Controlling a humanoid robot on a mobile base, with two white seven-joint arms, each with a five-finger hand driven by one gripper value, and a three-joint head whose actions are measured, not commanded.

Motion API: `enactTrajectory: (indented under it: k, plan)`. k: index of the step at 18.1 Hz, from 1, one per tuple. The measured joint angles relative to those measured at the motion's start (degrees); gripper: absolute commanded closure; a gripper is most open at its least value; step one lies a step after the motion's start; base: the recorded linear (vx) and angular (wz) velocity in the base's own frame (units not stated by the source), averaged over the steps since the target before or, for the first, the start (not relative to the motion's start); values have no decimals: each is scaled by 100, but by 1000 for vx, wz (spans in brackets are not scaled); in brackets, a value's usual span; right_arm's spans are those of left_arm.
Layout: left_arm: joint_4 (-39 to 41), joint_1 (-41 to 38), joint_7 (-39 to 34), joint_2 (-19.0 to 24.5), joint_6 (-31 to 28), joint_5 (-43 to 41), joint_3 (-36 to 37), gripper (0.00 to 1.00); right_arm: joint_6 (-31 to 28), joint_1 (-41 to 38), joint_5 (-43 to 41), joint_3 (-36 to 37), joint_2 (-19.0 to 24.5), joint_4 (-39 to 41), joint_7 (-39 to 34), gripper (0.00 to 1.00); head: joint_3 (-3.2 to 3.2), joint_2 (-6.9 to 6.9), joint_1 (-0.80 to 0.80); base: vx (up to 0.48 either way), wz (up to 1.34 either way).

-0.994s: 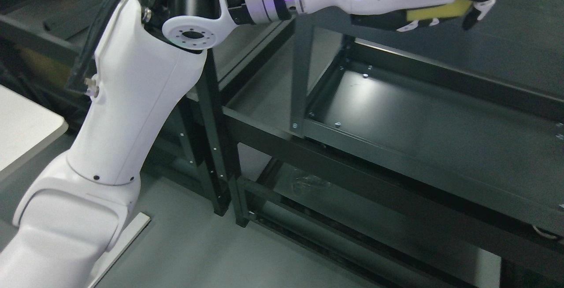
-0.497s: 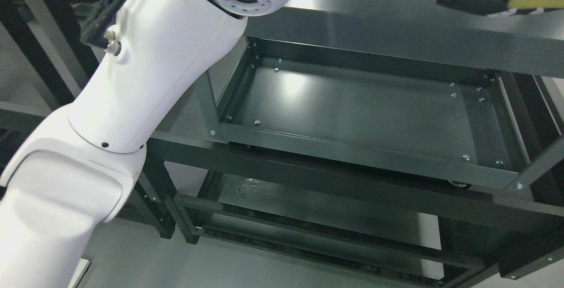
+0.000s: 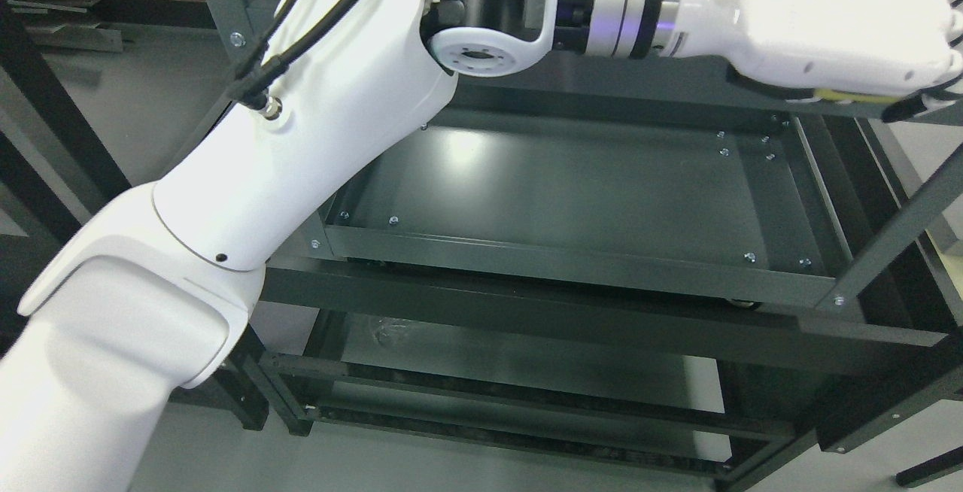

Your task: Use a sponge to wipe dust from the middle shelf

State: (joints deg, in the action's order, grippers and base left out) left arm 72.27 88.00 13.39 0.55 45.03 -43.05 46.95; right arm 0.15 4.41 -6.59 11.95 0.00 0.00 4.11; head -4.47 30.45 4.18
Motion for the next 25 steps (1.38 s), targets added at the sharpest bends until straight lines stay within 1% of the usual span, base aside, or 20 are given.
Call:
enactTrajectory:
  k: [3, 6, 11, 19, 25]
  plan:
    - [82, -259, 41, 37, 1, -172, -78, 100, 0, -2, 0, 0, 0, 0, 0, 0, 0, 0, 0, 4, -26]
    - [251, -454, 178, 169, 1, -258, -272, 100, 0, -1, 0, 0, 0, 0, -1, 0, 0, 0, 0, -3, 14]
    - [609, -799, 482, 541, 1, -271, -775, 100, 0, -2, 0, 0, 0, 0, -2, 0, 0, 0, 0, -2, 9]
    - [1133, -1523, 752, 1563, 1, 312, -1567, 99, 0, -2, 0, 0, 0, 0, -8, 0, 0, 0, 0, 0, 0]
    - [1522, -2049, 830, 2539, 1, 1015, -2124, 99, 0, -2, 0, 0, 0, 0, -27, 0, 0, -1, 0, 0, 0]
